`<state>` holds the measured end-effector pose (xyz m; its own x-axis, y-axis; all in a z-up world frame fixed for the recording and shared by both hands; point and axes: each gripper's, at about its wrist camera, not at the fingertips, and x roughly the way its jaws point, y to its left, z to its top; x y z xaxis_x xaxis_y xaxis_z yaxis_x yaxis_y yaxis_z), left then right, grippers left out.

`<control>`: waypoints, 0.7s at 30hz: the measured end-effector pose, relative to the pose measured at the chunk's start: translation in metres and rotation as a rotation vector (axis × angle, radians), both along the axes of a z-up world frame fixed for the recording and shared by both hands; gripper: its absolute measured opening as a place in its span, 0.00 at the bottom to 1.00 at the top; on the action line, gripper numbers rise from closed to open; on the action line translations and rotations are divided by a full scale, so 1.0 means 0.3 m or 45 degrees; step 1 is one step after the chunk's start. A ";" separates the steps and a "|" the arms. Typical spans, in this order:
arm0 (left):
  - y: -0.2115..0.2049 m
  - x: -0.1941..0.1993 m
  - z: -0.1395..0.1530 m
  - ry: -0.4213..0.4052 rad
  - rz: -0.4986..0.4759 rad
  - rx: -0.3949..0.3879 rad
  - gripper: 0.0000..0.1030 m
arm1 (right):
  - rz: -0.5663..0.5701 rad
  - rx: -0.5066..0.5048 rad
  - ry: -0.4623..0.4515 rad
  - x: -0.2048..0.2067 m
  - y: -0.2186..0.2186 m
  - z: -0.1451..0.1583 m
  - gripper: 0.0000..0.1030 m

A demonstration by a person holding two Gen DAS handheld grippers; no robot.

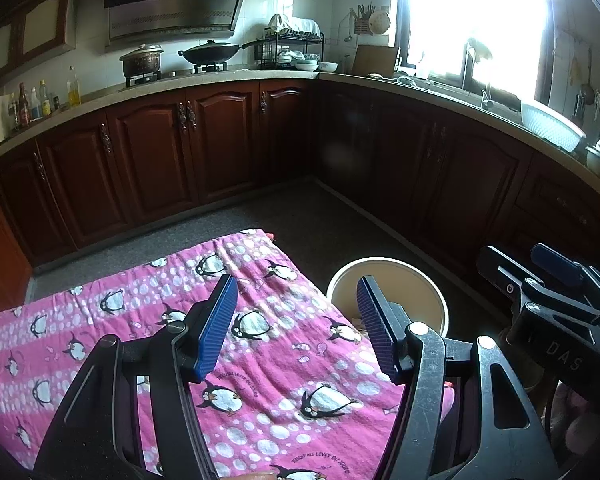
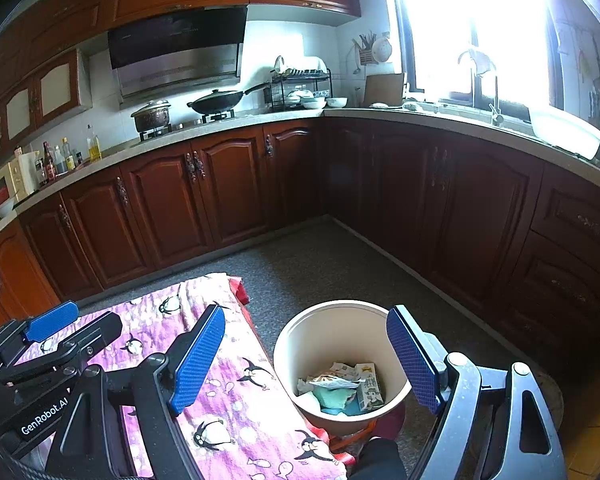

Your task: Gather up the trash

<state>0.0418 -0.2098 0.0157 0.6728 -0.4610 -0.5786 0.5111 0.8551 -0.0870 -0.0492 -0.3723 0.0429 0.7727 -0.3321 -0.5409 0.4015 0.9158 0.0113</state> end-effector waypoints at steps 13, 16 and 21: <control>0.007 0.007 -0.016 0.013 0.025 0.012 0.59 | 0.012 -0.012 0.007 0.008 -0.001 0.004 0.83; 0.008 0.006 -0.016 0.009 0.027 0.007 0.59 | 0.015 -0.013 0.008 0.007 -0.001 0.004 0.83; 0.006 0.004 -0.016 0.006 0.030 0.007 0.59 | 0.024 -0.010 0.009 0.008 -0.001 0.003 0.83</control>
